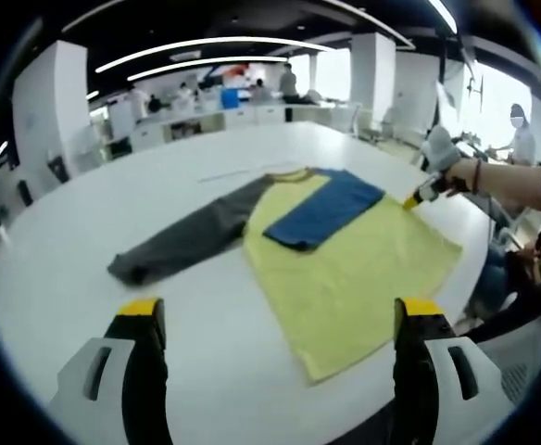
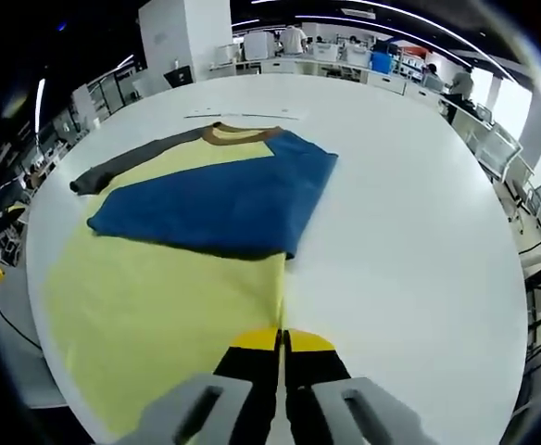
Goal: Fold the garment on the visible template until the final outline fits inside the template.
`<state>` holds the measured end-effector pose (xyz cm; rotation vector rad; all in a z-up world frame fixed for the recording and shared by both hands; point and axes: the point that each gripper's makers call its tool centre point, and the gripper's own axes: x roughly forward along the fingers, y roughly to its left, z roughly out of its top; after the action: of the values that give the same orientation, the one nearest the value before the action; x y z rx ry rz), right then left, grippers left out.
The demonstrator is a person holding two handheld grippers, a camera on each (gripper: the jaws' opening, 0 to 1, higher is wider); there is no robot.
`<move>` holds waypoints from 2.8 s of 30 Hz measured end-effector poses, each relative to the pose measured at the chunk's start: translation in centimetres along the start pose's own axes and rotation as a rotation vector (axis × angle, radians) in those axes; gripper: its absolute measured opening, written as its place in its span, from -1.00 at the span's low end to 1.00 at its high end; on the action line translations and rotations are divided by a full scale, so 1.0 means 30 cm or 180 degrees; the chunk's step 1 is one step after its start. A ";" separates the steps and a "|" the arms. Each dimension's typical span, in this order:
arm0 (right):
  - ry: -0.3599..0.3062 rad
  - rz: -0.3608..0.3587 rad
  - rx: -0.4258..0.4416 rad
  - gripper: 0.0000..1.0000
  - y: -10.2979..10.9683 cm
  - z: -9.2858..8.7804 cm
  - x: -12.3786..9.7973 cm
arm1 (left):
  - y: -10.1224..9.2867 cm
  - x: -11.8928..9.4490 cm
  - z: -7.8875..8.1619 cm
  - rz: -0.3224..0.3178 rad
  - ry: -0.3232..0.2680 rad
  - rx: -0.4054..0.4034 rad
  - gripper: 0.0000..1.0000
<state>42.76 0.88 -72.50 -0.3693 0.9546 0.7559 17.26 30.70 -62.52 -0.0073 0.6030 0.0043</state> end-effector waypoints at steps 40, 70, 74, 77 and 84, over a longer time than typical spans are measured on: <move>-0.0375 0.0085 0.0412 0.04 -0.029 0.055 -0.070 | 0.108 -0.001 0.004 0.0217 -0.0038 -0.0213 0.98; -0.0793 0.0518 -0.0022 0.49 0.161 0.151 -0.353 | 0.475 0.042 0.009 0.1083 -0.0289 -0.0329 0.52; -0.0789 0.0518 -0.0063 0.48 0.174 0.153 -0.362 | 0.512 0.062 -0.014 0.1145 -0.0250 -0.0338 0.36; -0.0805 0.0525 -0.0067 0.47 0.180 0.159 -0.367 | 0.544 0.082 -0.034 0.1198 -0.0228 -0.0354 0.23; -0.0825 0.0508 -0.0046 0.42 0.180 0.178 -0.365 | 0.600 0.135 -0.064 0.1292 -0.0215 -0.0394 -0.03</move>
<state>38.18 3.24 -60.21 -0.2023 0.7399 0.9321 19.41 48.70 -66.49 -0.0048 0.5278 0.4338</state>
